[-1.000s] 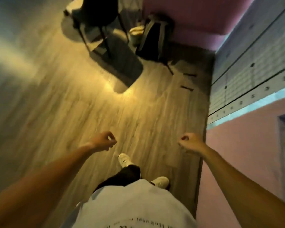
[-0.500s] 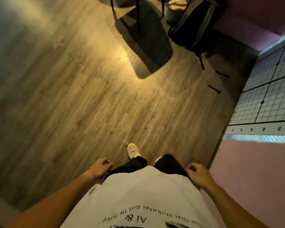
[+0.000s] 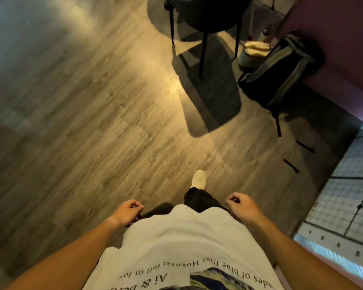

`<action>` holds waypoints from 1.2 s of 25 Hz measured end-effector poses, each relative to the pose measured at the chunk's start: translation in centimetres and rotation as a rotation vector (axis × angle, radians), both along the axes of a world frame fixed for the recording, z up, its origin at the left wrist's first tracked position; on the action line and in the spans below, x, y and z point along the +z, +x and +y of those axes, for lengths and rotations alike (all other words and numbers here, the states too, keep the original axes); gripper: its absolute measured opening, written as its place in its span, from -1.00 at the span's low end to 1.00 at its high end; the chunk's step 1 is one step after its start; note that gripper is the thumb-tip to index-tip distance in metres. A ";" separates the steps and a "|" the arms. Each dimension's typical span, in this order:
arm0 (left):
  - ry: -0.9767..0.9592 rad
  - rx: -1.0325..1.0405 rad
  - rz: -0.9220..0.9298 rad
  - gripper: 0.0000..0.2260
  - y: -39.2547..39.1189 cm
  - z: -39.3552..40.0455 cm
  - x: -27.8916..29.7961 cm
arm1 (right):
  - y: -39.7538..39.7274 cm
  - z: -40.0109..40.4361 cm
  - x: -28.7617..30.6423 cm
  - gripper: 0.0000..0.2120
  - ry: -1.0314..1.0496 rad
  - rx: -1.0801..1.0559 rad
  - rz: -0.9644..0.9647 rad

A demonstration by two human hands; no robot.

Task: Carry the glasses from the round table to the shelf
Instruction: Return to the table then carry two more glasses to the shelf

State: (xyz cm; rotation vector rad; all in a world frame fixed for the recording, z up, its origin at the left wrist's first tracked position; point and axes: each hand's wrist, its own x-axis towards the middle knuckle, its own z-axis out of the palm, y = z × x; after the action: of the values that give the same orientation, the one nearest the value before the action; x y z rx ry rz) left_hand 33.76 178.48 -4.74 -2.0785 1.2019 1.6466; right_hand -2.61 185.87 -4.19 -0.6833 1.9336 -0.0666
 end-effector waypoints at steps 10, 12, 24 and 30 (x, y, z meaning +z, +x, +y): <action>-0.143 0.189 0.095 -0.87 -5.1 -19.8 0.8 | -7.6 -25.1 -0.2 -0.86 0.078 0.231 0.118; -0.136 0.310 0.093 -0.86 -4.5 -25.1 0.3 | -5.8 -29.6 -0.9 -0.86 0.103 0.224 0.090; -0.048 0.117 0.008 -0.87 0.8 -58.7 1.4 | 1.4 -61.2 1.1 -0.85 0.013 0.082 -0.006; 0.010 0.113 -0.039 -0.85 -0.6 -74.7 1.7 | -1.4 -79.7 0.2 -0.86 0.004 0.112 -0.044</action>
State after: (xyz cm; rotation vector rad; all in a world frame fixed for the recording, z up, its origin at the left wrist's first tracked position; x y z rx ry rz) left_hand 33.12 103.77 -3.07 -2.1987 1.0807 1.6469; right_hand -3.99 106.18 -3.95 -0.7800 1.8495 -0.0080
